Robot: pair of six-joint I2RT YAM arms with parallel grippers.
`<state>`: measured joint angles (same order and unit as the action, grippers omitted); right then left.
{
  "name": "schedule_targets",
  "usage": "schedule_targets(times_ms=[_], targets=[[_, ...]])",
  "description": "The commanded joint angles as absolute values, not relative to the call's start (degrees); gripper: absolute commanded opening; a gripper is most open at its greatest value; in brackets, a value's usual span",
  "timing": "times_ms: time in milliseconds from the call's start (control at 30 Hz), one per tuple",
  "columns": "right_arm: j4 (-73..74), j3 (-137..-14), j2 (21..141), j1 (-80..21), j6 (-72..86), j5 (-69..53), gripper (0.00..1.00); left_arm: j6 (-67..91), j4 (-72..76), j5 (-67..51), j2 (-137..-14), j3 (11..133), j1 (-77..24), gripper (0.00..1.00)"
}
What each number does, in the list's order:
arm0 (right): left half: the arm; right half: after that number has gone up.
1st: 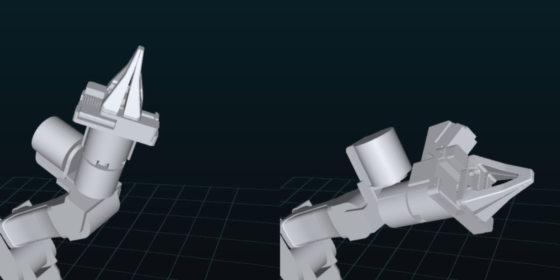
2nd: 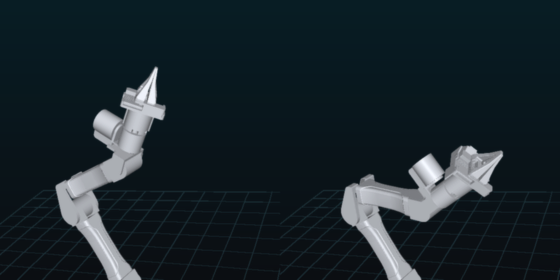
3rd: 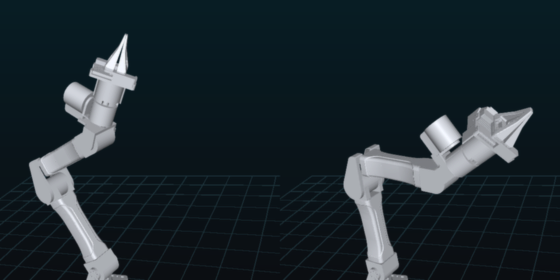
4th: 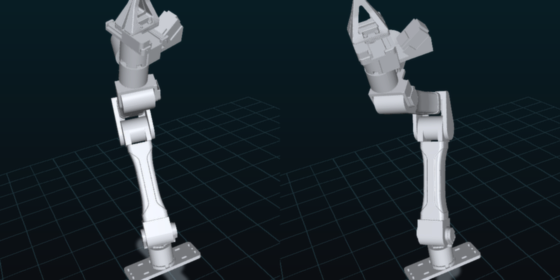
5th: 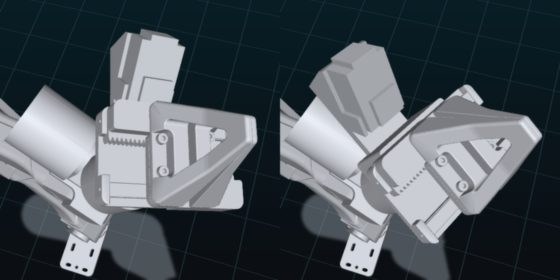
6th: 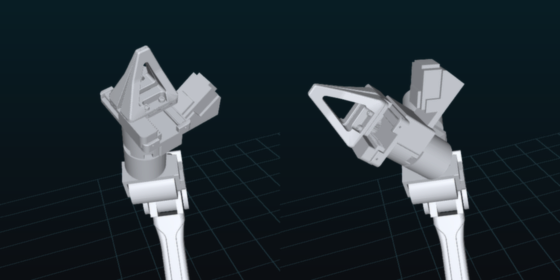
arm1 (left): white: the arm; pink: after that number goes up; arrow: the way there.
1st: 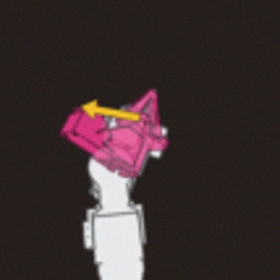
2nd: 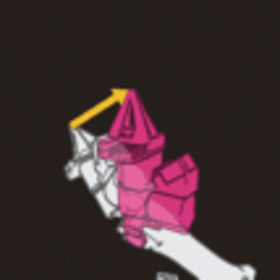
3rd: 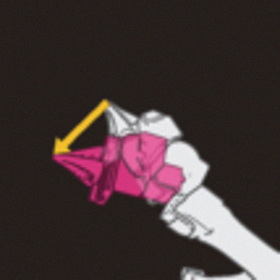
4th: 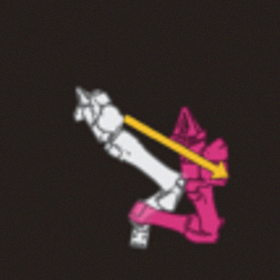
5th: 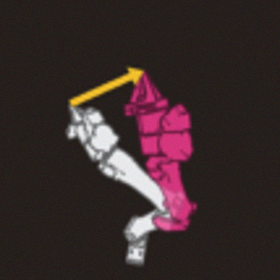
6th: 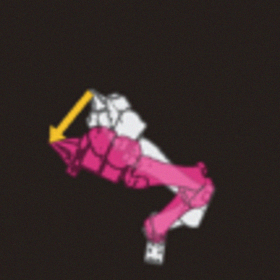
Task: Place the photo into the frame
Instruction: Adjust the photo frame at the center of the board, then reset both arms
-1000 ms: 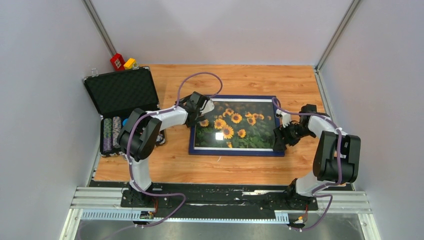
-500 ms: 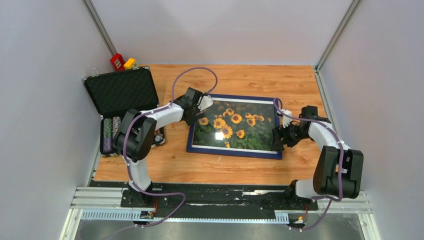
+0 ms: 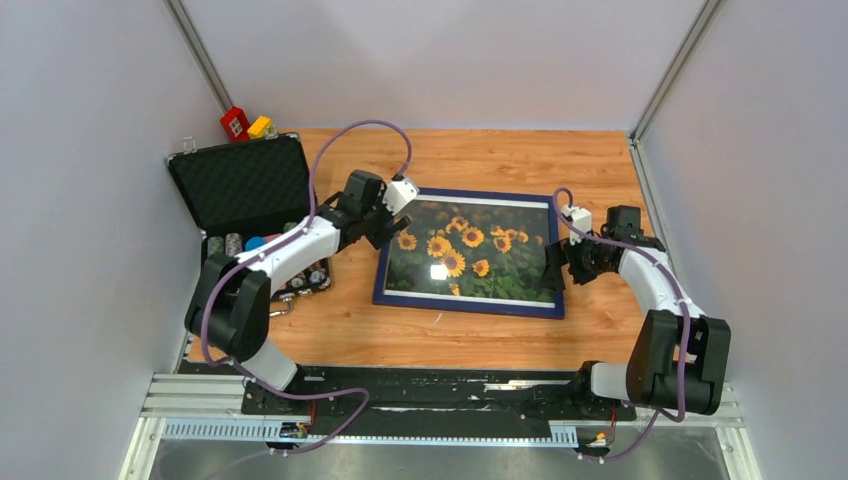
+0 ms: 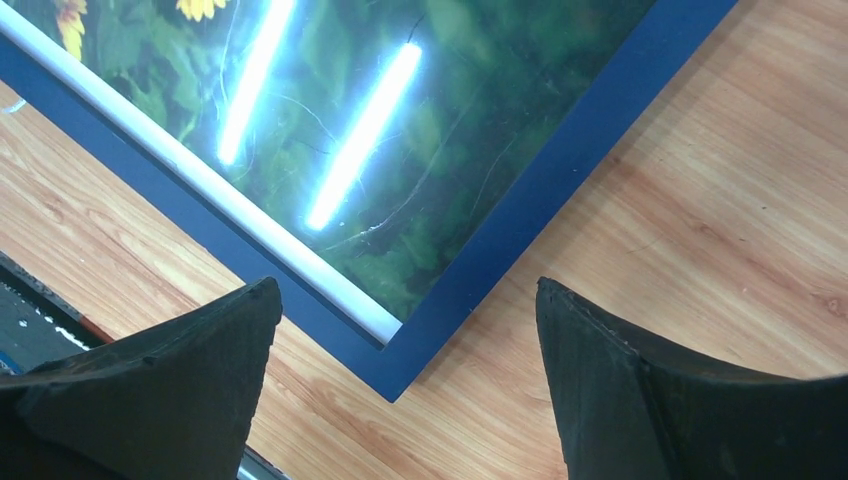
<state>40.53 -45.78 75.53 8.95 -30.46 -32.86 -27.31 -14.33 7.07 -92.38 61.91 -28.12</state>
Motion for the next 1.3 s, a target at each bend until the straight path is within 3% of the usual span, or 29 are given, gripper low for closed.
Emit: schedule_targets(times_ms=[0, 267, 467, 733, 1033, 1267], targets=[[37.58, -48.14, 73.39, 9.32, -26.9, -32.13, 0.96, -22.64, -11.06, 2.76, -85.0, 59.22, -25.65, 1.0], [34.0, -53.23, 76.52, 9.32, -19.28, -26.0, 0.97, -17.53, -11.88, -3.38, -75.11, 55.06, -20.4, 1.0], [30.76, -58.43, 86.59, 9.48, -14.61, -22.2, 0.93, -17.18, -18.09, -6.72, -66.17, 54.14, -18.65, 1.0], [29.46, -64.23, 99.12, 9.58, -10.7, -23.85, 0.7, -17.82, -25.45, -4.4, -57.43, 53.66, -18.63, 1.0], [29.18, -64.58, 102.15, 9.58, -9.33, -24.6, 0.41, -18.45, -26.74, -3.46, -53.66, 52.53, -18.62, 1.0], [29.26, -66.13, 104.7, 9.58, -8.77, -24.59, 0.29, -18.29, -25.55, -3.56, -53.97, 51.26, -18.63, 1.0]])
